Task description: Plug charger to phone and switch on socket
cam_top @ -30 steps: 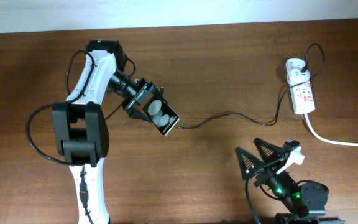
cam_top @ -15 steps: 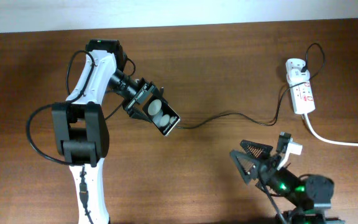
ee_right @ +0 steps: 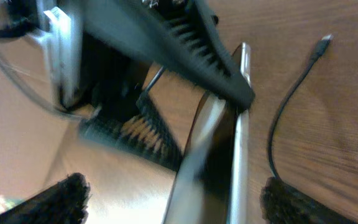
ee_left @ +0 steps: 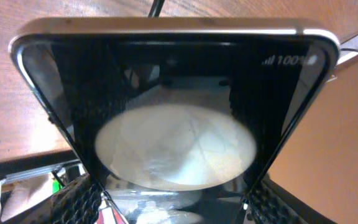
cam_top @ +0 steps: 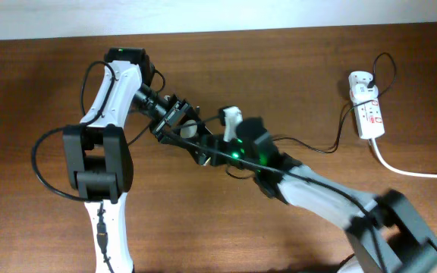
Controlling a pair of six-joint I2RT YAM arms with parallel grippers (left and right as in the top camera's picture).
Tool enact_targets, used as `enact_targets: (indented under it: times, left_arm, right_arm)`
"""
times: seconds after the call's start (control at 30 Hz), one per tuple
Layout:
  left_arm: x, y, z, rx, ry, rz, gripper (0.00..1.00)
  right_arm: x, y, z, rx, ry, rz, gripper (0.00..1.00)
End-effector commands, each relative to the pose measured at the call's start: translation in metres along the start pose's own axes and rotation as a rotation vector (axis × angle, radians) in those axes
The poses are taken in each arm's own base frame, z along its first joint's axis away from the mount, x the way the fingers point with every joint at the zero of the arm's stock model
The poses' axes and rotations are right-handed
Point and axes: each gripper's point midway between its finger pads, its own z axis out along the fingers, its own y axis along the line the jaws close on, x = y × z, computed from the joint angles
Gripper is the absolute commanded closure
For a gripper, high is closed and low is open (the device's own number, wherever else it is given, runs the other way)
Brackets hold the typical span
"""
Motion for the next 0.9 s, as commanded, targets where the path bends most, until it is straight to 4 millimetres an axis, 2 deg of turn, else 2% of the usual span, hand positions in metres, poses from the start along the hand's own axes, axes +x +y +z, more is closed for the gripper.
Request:
enact_targets:
  times: [0.0,0.07,0.13,0.17,0.2,0.27,0.3,0.37,0.43,0.47,0.5,0.57,0.6,0.67,0.77,0.8,0.83,0.87]
  left_arm:
    - [0.002,-0.004,-0.004,0.028,0.01,0.007,1.0]
    - [0.001,-0.005,-0.004,0.029,0.007,0.01,1.0]
    - [0.001,-0.005,-0.004,0.029,0.007,0.01,1.0]
    - [0.001,-0.005,-0.004,0.029,0.008,0.011,1.0]
    - [0.001,-0.005,-0.003,0.029,0.008,0.011,1.0]
    - [0.001,-0.005,-0.003,0.028,0.008,0.011,1.0]
    - [0.001,-0.005,-0.003,0.028,0.008,0.011,1.0]
    - [0.0,-0.004,-0.003,0.02,0.003,0.012,1.0]
    - [-0.005,0.003,-0.004,-0.022,-0.024,0.017,1.0]
    - [-0.008,0.009,-0.004,-0.053,-0.041,0.017,0.86]
    - [-0.012,0.009,-0.004,-0.06,-0.058,0.055,0.64]
    - [-0.015,0.007,-0.007,-0.05,-0.069,0.105,0.35]
    - [-0.017,0.007,-0.009,-0.044,-0.078,0.14,0.19]
    - [-0.018,0.005,-0.018,-0.024,-0.098,0.21,0.07]
    - [-0.011,-0.017,-0.042,0.031,-0.204,0.465,0.06]
    - [-0.008,-0.022,-0.046,0.035,-0.228,0.515,0.07]
    - [0.002,-0.035,-0.05,0.035,-0.27,0.629,0.08]
    - [0.011,-0.044,-0.05,0.031,-0.284,0.694,0.08]
  right_arm:
    - [-0.012,-0.008,0.021,0.071,-0.013,0.04,0.15]
    - [-0.008,-0.021,0.02,0.132,-0.012,0.07,0.17]
    - [-0.007,-0.023,0.02,0.144,-0.01,0.076,0.33]
    - [-0.007,-0.023,0.02,0.143,-0.01,0.076,0.49]
    - [-0.007,-0.023,0.02,0.144,-0.011,0.086,0.54]
    - [-0.008,-0.024,0.02,0.145,-0.013,0.103,0.71]
    - [-0.007,-0.023,0.02,0.143,-0.012,0.102,0.76]
    - [-0.007,-0.023,0.02,0.14,-0.009,0.103,0.77]
    - [-0.007,-0.022,0.019,0.129,-0.001,0.106,0.87]
    - [-0.009,-0.021,0.018,0.119,0.001,0.109,0.96]
    - [-0.014,-0.021,0.014,0.104,-0.001,0.115,0.96]
    - [-0.024,-0.02,0.005,0.092,-0.009,0.125,0.96]
    - [-0.033,-0.025,-0.007,0.113,-0.022,0.14,0.96]
    - [-0.049,-0.038,-0.034,0.17,-0.043,0.127,0.96]
    - [-0.071,-0.057,-0.095,0.27,-0.085,0.153,0.96]
    - [-0.073,-0.06,-0.108,0.289,-0.095,0.172,0.96]
    - [-0.078,-0.064,-0.134,0.312,-0.113,0.207,0.96]
    - [-0.078,-0.066,-0.146,0.317,-0.113,0.23,0.96]
